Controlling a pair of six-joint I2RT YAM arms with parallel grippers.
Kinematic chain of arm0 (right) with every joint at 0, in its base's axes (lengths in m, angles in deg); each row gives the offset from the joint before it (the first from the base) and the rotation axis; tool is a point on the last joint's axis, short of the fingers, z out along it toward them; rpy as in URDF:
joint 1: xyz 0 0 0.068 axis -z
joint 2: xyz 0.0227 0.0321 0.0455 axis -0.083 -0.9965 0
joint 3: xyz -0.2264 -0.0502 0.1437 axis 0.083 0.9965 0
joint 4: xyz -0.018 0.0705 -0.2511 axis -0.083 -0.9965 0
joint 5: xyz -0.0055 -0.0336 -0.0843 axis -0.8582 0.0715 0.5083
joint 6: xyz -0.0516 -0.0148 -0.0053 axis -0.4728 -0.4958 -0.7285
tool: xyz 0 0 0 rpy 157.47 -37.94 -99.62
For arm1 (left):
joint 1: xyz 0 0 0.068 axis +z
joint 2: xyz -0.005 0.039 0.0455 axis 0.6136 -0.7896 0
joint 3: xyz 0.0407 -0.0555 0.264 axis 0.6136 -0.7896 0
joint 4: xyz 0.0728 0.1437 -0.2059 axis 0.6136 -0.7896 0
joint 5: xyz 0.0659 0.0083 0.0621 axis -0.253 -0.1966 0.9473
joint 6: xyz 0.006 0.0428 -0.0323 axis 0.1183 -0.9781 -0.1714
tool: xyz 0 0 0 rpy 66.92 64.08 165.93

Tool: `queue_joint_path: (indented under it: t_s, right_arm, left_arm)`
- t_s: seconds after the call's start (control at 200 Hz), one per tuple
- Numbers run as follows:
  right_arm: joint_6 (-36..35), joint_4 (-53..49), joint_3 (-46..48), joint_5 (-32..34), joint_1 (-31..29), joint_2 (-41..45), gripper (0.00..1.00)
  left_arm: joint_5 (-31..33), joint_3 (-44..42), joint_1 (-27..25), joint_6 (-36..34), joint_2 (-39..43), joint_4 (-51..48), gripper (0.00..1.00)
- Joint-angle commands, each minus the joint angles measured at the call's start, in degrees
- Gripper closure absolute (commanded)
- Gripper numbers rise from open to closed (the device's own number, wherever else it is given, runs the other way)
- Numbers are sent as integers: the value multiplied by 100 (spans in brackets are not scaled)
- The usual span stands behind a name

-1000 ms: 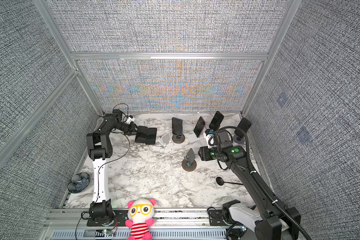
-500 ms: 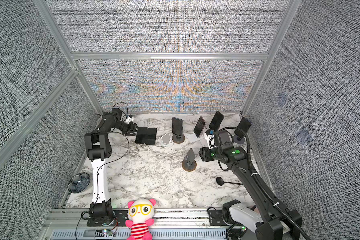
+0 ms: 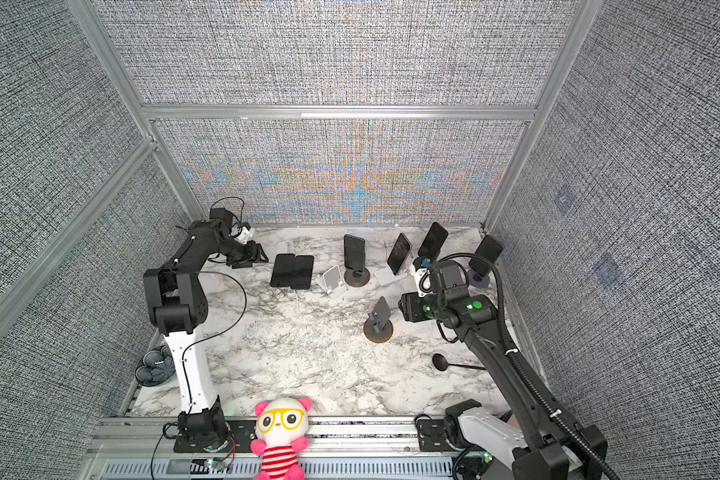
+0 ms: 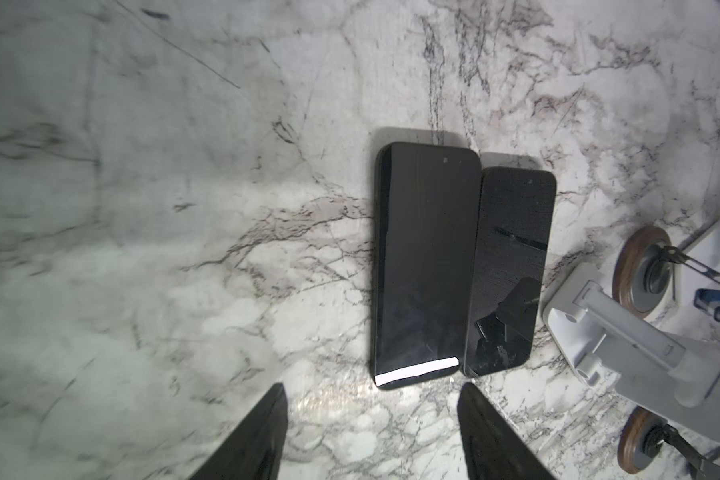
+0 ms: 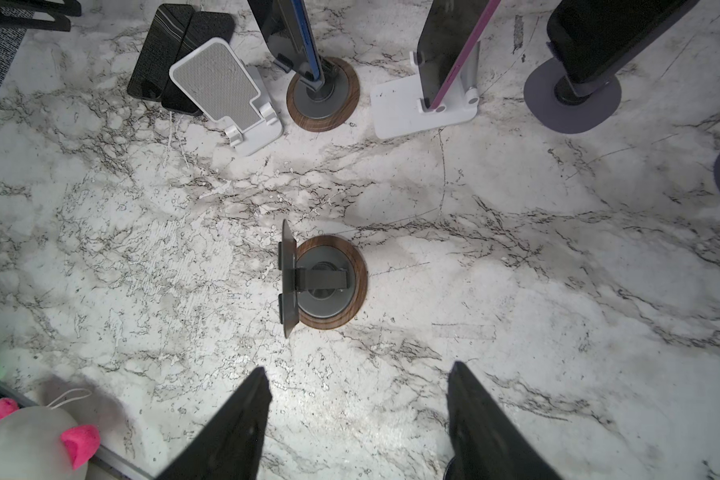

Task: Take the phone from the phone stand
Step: 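Reach right gripper to the blue-edged phone on the round stand and grasp it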

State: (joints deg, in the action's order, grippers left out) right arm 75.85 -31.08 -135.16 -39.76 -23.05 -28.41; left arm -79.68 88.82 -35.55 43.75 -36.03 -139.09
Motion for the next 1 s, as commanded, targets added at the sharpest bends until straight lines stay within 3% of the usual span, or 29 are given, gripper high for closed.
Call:
queue_joint_path:
  t_s: [0.0, 0.18, 0.28, 0.575, 0.685, 0.81, 0.995]
  right_arm:
    - [-26, 104, -174, -3, 6, -18, 36]
    - [88, 101, -633, 4, 17, -283, 36]
    - [30, -136, -1062, 179, 112, -519, 37]
    - [-480, -512, -2069, 139, 847, -1147, 37]
    - [-646, -486, -2384, -390, 1122, -1448, 37]
    - [-763, -255, -2713, -955, 968, -1968, 37]
    - [-1525, 335, -2980, -1511, 370, -2696, 37]
  left_arm:
    - [584, -392, -9, 239, 543, 582, 34]
    - [973, -952, -4, 914, 1372, 825, 35]
    - [580, -1447, -18, 1041, 1854, 1154, 36]
    - [264, -3361, -513, 1149, 3545, 2296, 40]
    - [-21, -3659, -900, 1314, 3805, 2274, 40]
    - [98, -4199, -1423, 1545, 4220, 2605, 41]
    - [-226, -5519, -1803, 1893, 4984, 4243, 44]
